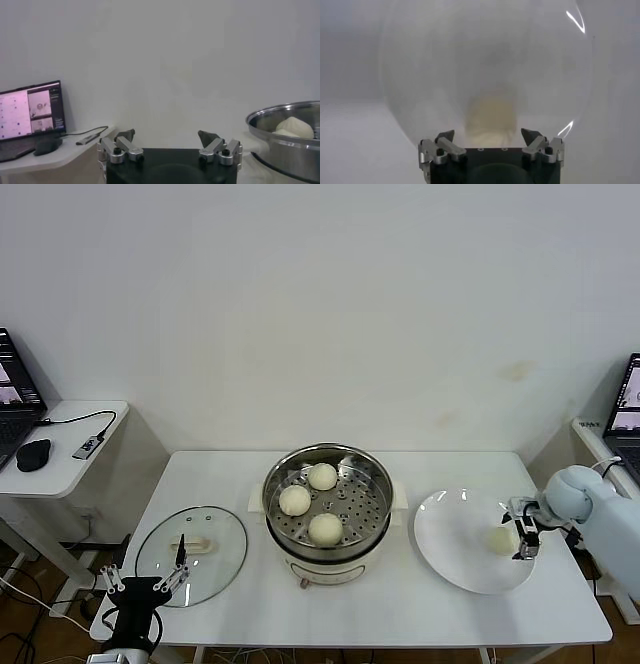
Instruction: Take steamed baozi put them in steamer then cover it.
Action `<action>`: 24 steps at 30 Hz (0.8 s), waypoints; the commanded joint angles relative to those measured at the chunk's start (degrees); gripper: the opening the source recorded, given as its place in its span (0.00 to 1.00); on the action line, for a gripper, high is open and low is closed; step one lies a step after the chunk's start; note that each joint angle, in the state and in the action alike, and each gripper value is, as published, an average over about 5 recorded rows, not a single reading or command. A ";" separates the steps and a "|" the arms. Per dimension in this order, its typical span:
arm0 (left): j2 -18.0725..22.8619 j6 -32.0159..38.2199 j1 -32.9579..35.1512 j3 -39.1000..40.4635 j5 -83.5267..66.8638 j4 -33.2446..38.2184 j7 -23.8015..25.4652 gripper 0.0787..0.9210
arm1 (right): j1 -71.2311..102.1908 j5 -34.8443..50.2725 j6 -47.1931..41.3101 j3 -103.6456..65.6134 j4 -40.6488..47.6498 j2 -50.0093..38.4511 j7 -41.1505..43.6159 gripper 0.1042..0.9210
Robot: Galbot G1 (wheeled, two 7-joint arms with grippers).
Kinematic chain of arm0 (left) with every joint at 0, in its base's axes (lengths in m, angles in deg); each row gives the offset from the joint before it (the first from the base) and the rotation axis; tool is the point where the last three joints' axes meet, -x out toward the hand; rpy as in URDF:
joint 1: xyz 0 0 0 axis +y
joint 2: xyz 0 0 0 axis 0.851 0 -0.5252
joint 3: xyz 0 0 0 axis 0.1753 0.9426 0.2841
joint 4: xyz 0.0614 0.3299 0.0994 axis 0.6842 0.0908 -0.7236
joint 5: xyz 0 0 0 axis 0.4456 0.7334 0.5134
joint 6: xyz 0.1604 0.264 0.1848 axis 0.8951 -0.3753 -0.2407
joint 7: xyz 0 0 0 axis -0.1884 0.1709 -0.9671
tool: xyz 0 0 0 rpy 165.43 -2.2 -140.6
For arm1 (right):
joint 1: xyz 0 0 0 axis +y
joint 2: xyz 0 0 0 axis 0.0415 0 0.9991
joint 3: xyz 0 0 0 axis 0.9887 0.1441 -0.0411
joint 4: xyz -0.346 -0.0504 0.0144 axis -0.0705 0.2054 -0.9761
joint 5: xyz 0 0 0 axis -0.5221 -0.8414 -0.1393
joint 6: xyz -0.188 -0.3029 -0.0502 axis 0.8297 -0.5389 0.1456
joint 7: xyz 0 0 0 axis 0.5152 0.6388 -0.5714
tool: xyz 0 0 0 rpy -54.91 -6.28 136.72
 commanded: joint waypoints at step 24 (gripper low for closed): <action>-0.16 -0.31 -0.18 0.32 -0.21 1.28 0.17 0.88 | -9.87 6.26 -2.61 7.10 -2.62 -2.96 2.60 0.60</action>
